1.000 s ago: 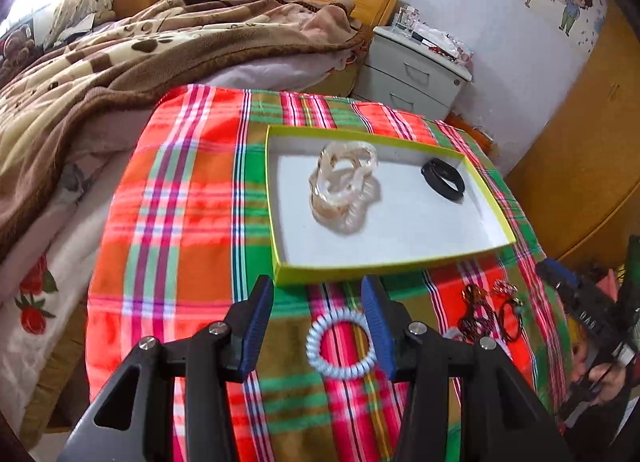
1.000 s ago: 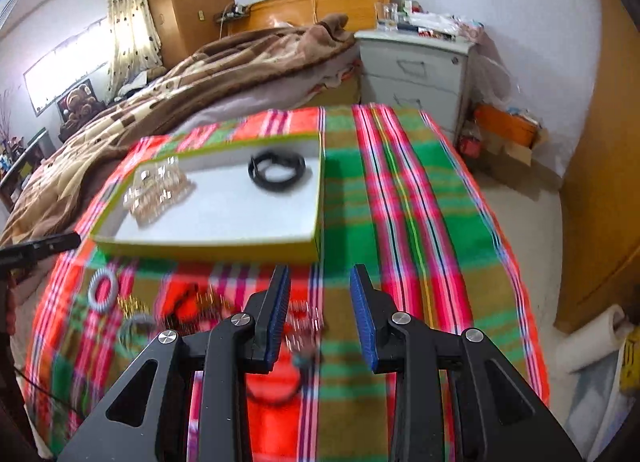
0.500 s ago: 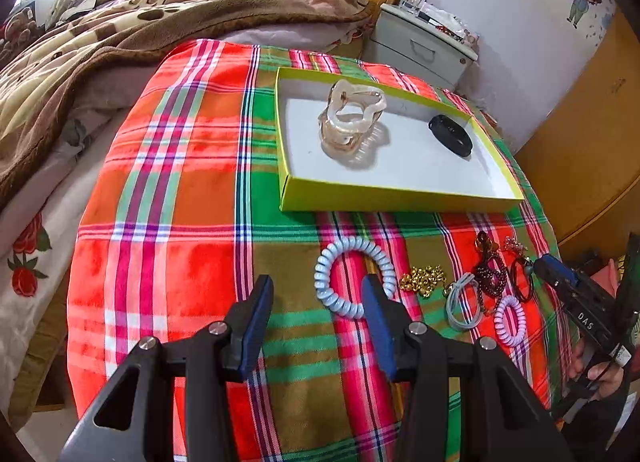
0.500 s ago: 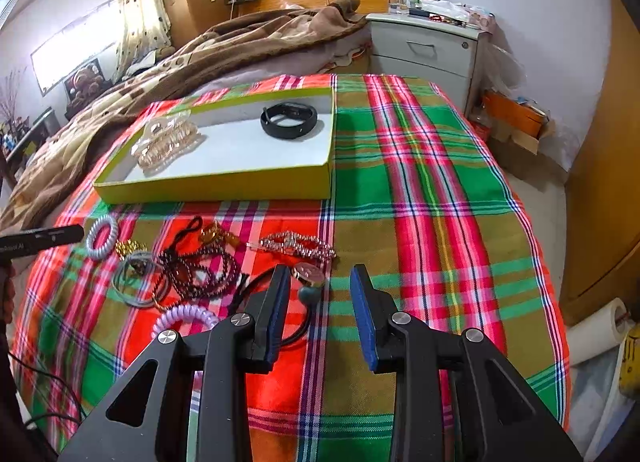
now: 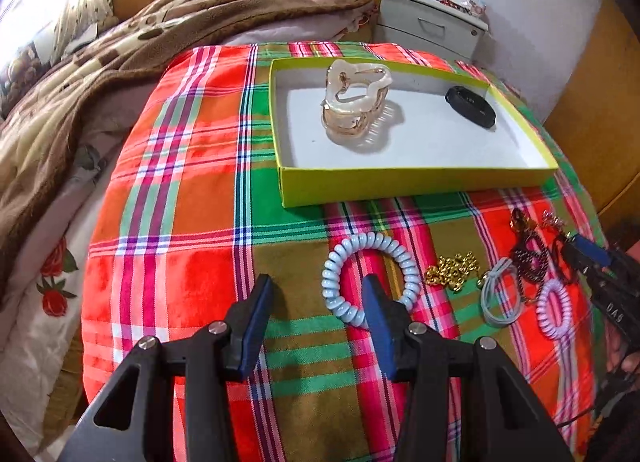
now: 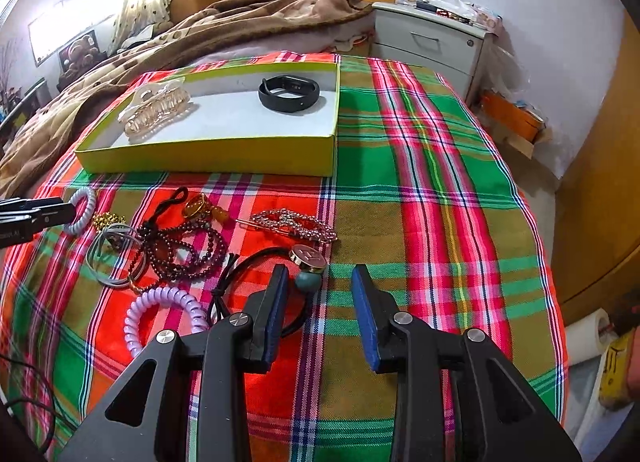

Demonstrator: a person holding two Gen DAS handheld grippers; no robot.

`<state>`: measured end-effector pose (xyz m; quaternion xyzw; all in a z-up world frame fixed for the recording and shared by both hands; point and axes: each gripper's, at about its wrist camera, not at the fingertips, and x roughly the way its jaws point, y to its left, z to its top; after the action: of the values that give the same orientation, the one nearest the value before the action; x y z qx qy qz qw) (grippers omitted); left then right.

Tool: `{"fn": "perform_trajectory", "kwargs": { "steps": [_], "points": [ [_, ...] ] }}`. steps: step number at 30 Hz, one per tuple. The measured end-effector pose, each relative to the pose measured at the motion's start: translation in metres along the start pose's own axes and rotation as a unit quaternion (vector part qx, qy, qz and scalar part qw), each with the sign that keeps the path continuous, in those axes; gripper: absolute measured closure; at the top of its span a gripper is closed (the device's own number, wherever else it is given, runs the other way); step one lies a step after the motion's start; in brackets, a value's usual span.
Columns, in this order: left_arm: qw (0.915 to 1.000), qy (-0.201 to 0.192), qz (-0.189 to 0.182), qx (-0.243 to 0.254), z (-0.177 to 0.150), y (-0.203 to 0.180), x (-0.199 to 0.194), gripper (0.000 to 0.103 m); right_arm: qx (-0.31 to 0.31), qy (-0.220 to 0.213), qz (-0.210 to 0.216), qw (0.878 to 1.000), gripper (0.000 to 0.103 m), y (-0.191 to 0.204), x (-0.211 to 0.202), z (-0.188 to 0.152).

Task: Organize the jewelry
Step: 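Grasp the light-blue coiled hair tie with the left tool while the right grasps the pendant necklace, then carry the blue coil with the left tool into the box while the right carries the necklace there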

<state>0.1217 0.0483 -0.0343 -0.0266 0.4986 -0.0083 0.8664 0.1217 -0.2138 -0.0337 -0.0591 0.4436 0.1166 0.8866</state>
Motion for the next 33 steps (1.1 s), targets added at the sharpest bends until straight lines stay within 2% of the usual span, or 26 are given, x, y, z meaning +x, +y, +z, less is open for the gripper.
{"fn": "perform_trajectory", "kwargs": {
  "steps": [5, 6, 10, 13, 14, 33],
  "points": [
    [0.9998, -0.003, 0.014, 0.015, -0.002, -0.004, 0.0, 0.056, -0.004, -0.003, -0.001, 1.0, 0.072, 0.001, -0.001, -0.001],
    [0.9998, -0.004, 0.015, 0.015, -0.001, -0.004, 0.0, 0.061, -0.003, -0.003, 0.003, 1.0, 0.078, 0.002, -0.001, -0.001],
    [0.9997, -0.007, 0.019, 0.011, -0.001, 0.0, -0.001, 0.073, -0.004, -0.004, 0.005, 1.0, 0.088, 0.005, -0.001, -0.001],
    [0.9997, -0.009, 0.021, 0.007, 0.0, 0.004, -0.001, 0.083, -0.002, -0.005, 0.006, 1.0, 0.088, 0.006, -0.001, -0.001],
    [0.9997, -0.009, 0.023, 0.006, 0.0, 0.004, -0.001, 0.09, 0.0, -0.005, 0.006, 1.0, 0.089, 0.005, -0.001, -0.001],
    [0.9988, -0.04, -0.015, -0.024, 0.005, 0.018, -0.02, 0.093, 0.023, -0.034, 0.015, 0.999, 0.089, -0.002, -0.018, 0.004]
  ]
}}
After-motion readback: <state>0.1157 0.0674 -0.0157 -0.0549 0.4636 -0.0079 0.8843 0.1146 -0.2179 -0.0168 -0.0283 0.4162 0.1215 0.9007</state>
